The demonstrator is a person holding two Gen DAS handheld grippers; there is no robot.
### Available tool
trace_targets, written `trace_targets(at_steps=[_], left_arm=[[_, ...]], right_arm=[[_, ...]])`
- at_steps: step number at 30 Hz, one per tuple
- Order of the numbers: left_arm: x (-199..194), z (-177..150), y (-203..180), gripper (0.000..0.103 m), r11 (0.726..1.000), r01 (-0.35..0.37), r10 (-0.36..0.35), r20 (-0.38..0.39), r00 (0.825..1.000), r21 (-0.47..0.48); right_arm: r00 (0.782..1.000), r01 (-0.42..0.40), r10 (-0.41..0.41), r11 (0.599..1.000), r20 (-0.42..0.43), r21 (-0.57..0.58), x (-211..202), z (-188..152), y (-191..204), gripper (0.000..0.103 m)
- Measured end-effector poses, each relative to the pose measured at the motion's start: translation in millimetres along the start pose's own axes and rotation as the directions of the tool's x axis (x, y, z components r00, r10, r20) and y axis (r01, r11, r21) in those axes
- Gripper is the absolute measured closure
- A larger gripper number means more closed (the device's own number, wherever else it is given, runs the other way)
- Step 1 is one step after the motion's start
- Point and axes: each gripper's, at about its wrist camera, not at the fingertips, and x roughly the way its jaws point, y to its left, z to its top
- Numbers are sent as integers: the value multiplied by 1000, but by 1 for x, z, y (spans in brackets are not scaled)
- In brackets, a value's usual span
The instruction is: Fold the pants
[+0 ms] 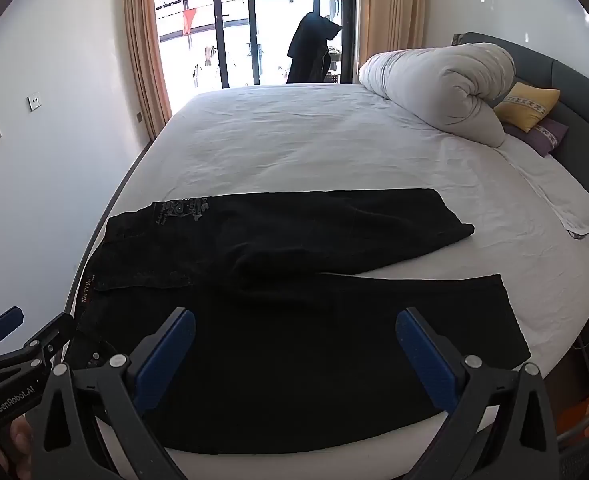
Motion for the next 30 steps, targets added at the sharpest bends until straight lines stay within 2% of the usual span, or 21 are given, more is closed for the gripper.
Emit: trace_targets(at_steps=[12,30], left_arm=[[-1,-3,2,0,1000,-9,9,-3,1000,8],[5,-7,-3,0,1000,-11,12,-7,1000,11]], right_arm=[[1000,-4,3,1000,-3,-8,11,-2,3,0],[1000,5,-6,1000,-10,-24,6,-6,4,0]])
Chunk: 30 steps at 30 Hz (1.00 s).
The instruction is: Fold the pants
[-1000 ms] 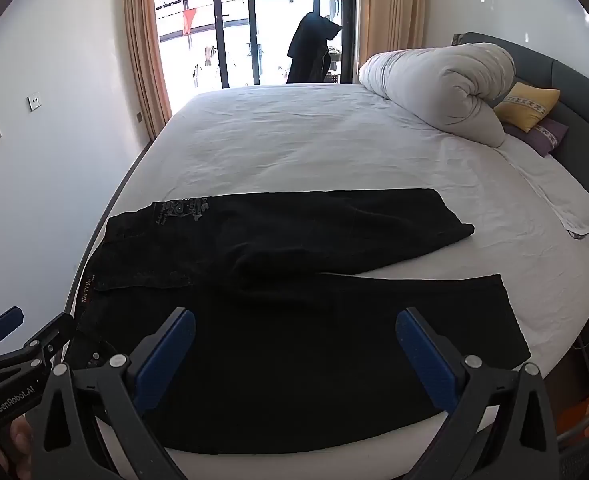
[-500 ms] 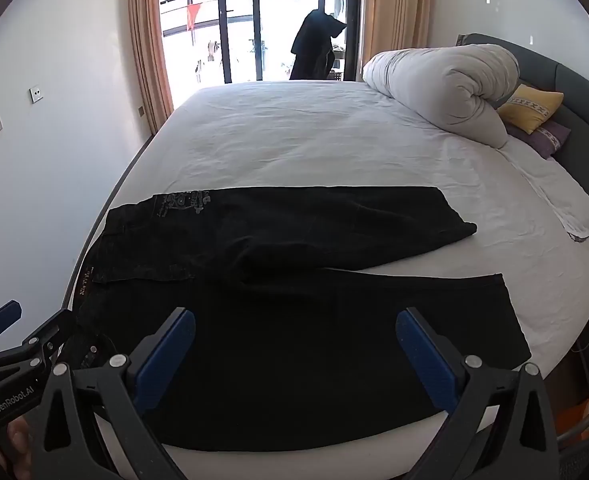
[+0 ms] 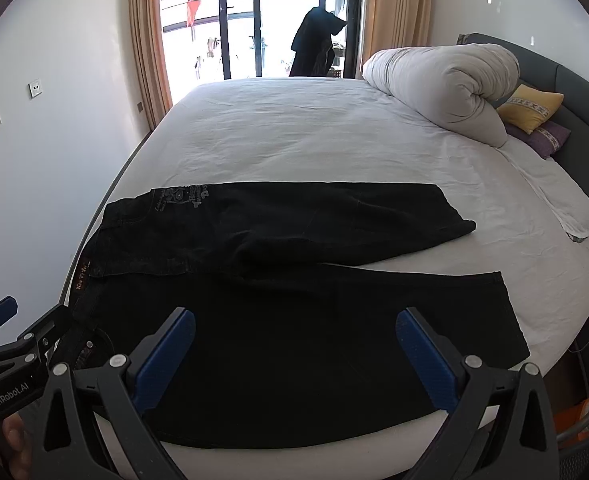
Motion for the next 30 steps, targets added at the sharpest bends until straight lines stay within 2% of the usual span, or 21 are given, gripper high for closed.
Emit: trace_targets(at_steps=[9,30], left_arm=[[6,-9,4,0,1000,2,-2,-3,1000,6],[4,-6,3,0,1000,0,0,-8,1000,8]], right_arm=[[1000,9,-9,1000,-7,-6,1,-5,-3,0],[1000,17,-17,1000,-13,-11,3,-6,0,0]])
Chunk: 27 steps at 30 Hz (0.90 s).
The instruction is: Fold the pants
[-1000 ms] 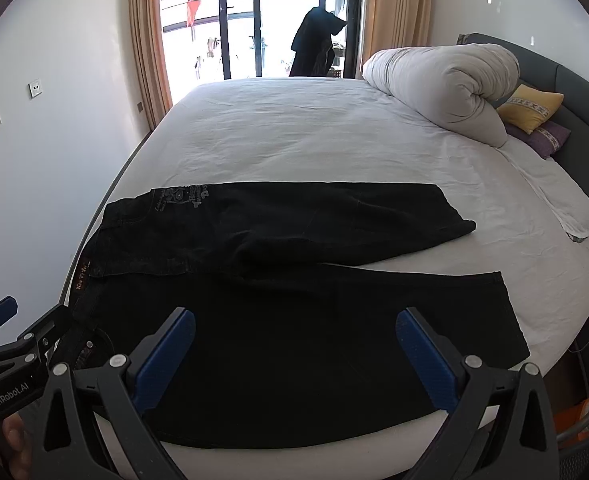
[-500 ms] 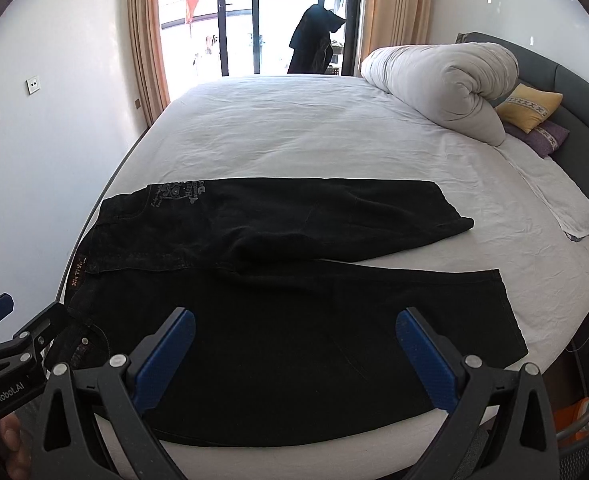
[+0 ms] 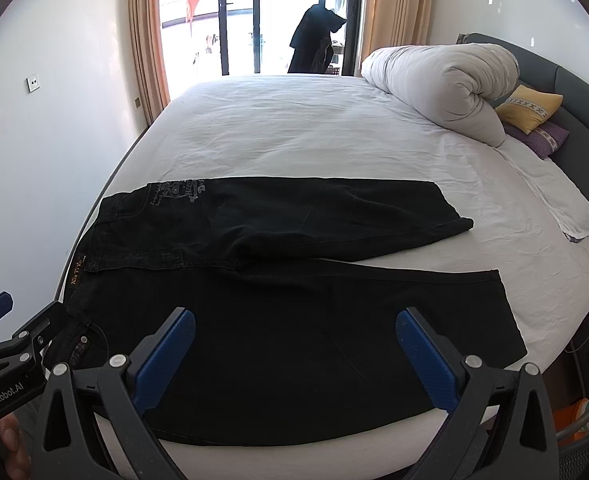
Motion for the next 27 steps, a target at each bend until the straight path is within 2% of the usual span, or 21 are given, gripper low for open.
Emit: trace_targets(at_steps=[27], left_arm=[[0,0,-2,0,1000,0,0,-4,1000,1]], right_arm=[[1000,4,-4,1000,-7,-8,3,-3,3,0]])
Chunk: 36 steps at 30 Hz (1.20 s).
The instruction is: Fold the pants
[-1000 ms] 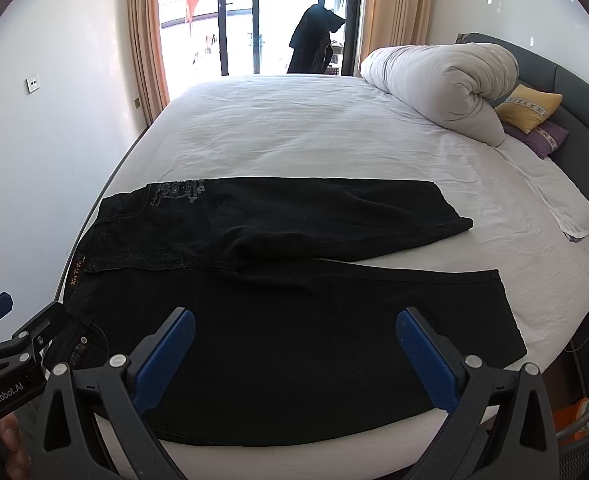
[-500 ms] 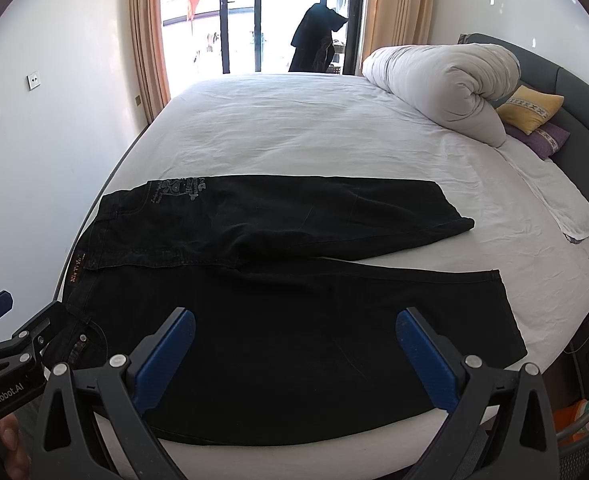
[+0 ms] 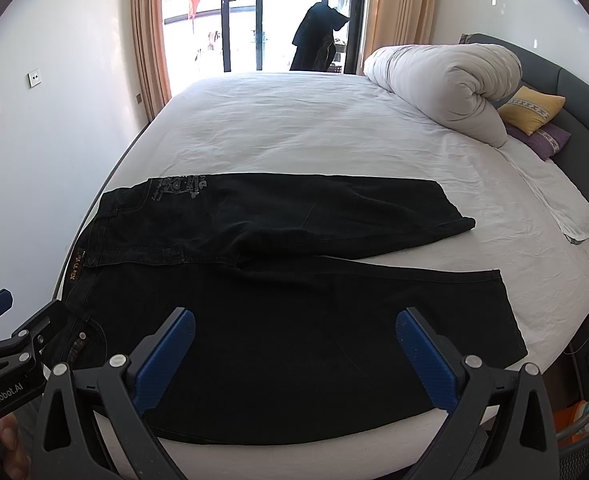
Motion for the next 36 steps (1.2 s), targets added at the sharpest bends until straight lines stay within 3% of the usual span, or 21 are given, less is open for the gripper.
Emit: trace_targets(at_steps=[17,23,29,33,36], left_arm=[[2,-8,-1,0,1000,3,-3,-11,1000,4],[20,1,7,0,999,19,-19,-3,1000,45],[75,57,30,0,985,51,-51,-4,999,166],[135,116,52,0,967,95,-96,-9,995,238],[197,153,55,0,927,132,-89,-135,987,351]], right_arm=[[1000,0,0,1000,-10,-5,2,-3,4,0],[999,-32,32,999,-11,-42,13,3,-3,0],[982,-185,187,974,-1,-133,45,42,-17,0],[953,-288,302,917,7,-277,74,78,-16,0],[930,-350,366,857,-29,-378,106,104,-11,0]])
